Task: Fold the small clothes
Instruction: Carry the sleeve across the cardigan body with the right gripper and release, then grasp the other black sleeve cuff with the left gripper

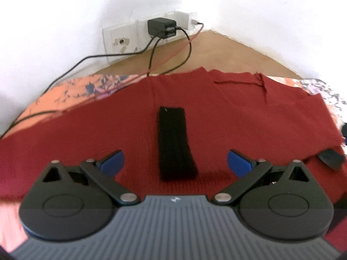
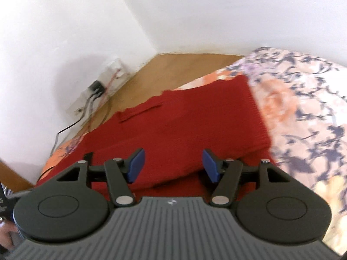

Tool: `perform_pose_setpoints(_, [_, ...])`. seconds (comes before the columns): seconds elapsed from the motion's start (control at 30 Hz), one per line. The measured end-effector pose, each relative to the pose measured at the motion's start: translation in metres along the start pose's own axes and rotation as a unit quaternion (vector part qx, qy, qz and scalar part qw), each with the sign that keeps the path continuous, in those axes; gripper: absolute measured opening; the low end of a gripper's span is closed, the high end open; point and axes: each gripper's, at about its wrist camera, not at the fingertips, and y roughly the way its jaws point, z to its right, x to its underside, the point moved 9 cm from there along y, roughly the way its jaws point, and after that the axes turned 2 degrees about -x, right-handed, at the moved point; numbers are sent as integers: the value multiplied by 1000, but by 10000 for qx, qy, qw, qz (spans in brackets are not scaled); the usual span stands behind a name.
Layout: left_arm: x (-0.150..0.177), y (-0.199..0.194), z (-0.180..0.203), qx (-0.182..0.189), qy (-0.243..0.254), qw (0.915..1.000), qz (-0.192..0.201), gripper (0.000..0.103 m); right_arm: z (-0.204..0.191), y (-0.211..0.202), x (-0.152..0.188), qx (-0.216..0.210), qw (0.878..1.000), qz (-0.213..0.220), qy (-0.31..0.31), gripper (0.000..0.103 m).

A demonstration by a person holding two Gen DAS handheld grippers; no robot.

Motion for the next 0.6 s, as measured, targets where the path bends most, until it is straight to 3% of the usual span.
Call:
perform_pose_setpoints(0.13, [-9,20,-3,-119,-76,9999,12,102,33,4,-10,184,9998,14,25,68])
perform_pose_setpoints(0.33, [-13,44,-8,-167,-365,9992,-22,78,74,27,-29,356,9994,36,24,68])
perform_pose_setpoints(0.6, [-14,59,-9,-215,-555,9982,2,74,105,66,-46,434,9989,-8,186,68])
